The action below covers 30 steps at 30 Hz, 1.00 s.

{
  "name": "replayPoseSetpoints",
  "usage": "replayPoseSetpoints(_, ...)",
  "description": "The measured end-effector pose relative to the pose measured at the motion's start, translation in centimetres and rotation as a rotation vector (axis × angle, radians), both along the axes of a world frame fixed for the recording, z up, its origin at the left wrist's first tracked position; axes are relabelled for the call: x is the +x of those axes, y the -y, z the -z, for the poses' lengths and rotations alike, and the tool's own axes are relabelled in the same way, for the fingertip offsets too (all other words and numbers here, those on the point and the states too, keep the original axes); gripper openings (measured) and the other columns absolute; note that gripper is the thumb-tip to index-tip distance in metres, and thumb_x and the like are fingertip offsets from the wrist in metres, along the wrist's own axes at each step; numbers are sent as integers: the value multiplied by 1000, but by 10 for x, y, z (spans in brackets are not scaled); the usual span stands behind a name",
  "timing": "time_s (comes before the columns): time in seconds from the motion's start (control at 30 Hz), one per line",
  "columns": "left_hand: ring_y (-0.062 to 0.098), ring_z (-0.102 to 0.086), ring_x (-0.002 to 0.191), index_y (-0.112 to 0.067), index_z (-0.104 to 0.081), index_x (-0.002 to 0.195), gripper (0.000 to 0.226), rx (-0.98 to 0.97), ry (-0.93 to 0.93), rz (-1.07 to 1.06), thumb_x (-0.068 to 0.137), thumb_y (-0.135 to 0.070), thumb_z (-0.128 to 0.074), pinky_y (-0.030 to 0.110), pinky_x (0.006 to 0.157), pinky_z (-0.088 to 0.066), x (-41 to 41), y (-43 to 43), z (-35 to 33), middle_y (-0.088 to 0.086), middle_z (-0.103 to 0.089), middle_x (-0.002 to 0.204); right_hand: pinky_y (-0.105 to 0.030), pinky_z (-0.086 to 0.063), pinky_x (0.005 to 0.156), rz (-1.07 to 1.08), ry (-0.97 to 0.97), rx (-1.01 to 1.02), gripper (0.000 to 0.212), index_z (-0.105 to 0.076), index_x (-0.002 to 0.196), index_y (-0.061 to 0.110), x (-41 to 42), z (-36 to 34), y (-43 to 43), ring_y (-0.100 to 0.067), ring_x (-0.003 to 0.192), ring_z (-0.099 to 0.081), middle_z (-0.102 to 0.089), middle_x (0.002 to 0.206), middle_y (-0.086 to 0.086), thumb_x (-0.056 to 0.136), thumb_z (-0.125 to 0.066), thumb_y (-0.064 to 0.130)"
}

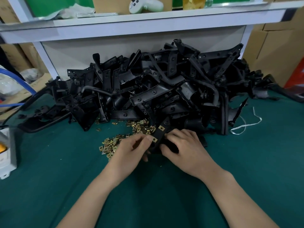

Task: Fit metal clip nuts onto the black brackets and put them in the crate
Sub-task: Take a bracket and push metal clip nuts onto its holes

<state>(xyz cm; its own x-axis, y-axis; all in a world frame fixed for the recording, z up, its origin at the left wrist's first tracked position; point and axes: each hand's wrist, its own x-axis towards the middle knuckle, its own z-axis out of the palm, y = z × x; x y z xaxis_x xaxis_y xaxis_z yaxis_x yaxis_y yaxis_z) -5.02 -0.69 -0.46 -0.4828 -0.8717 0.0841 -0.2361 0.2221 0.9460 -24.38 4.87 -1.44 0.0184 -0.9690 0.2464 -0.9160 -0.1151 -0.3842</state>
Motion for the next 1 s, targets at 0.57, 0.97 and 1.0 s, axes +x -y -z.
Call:
replayPoseSetpoints(0.57, 11, -71, 71, -26, -72, 104, 23, -89, 26, 17, 103, -13, -53, 14, 69, -52, -2, -8, 8, -5, -75, 84, -33, -23, 121, -33, 25, 90, 65, -52, 136, 15, 9, -14, -12, -16, 122, -55, -63, 125, 1, 98, -22, 59)
replayPoseSetpoints(0.97, 7, -66, 64, -34, -71, 100, 32, -142, 43, 14, 103, -8, -54, 14, 65, -51, -2, -7, 6, -11, -72, 78, -26, -39, 100, 19, -124, 74, 71, -52, 123, 18, 20, -20, -20, -19, 109, -58, -64, 107, 6, 93, -4, 62)
replayPoseSetpoints(1.0, 6, -66, 63, -36, -71, 99, 32, -147, 45, 9, 102, -8, -55, 13, 65, -51, -2, -7, 7, -11, -72, 77, -26, -38, 100, 20, -114, 73, 68, -53, 120, 19, 20, -20, -20, -20, 107, -58, -64, 105, 6, 93, -6, 61)
